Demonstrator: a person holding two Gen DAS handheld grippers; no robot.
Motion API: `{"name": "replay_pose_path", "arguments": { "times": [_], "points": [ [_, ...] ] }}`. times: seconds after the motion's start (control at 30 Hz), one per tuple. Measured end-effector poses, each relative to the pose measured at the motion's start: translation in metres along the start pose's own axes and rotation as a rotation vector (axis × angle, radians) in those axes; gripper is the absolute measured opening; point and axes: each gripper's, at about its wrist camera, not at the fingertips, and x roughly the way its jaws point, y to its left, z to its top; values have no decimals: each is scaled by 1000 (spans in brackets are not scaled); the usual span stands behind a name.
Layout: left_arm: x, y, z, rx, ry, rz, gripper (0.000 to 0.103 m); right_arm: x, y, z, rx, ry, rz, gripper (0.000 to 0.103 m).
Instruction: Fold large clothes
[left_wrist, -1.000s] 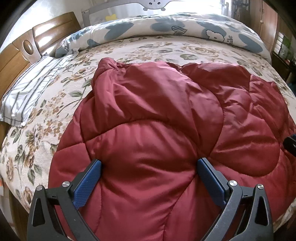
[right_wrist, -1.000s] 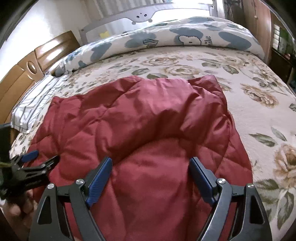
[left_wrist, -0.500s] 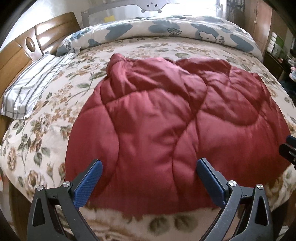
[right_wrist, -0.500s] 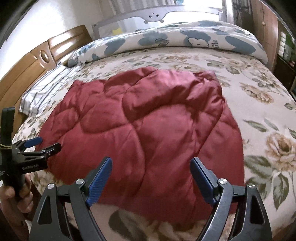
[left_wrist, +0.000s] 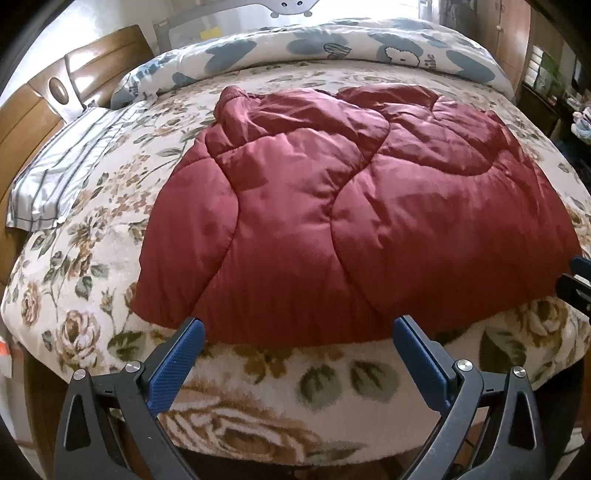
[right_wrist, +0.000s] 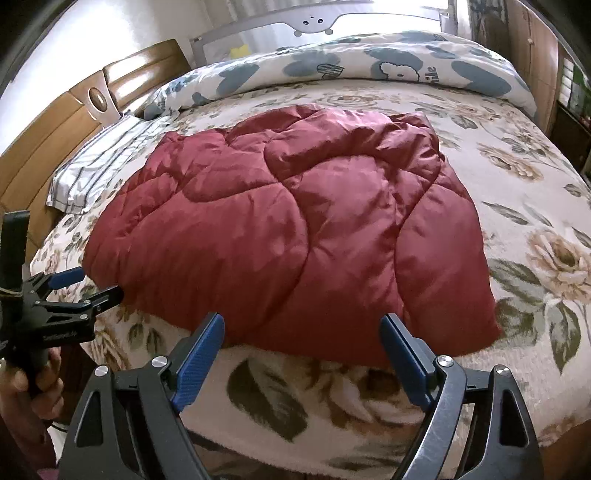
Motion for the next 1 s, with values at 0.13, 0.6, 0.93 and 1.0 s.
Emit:
{"name": "replay_pose_path", "arguments": {
  "times": [0.13, 0.6, 0.93, 1.0],
  "points": [
    [1, 2, -5, 2, 9, -3, 102, -2, 1, -8, -1, 7, -4, 87],
    [-9, 8, -9, 2, 7, -13, 102, -3, 14, -15, -33, 61, 11, 88],
    [-60, 27, 4, -42, -114, -78, 102, -42, 24, 13, -117, -39, -9, 102],
    [-53, 26, 7, -39, -94, -78, 102, -29, 21, 18, -104, -19, -18, 102]
  ]
}}
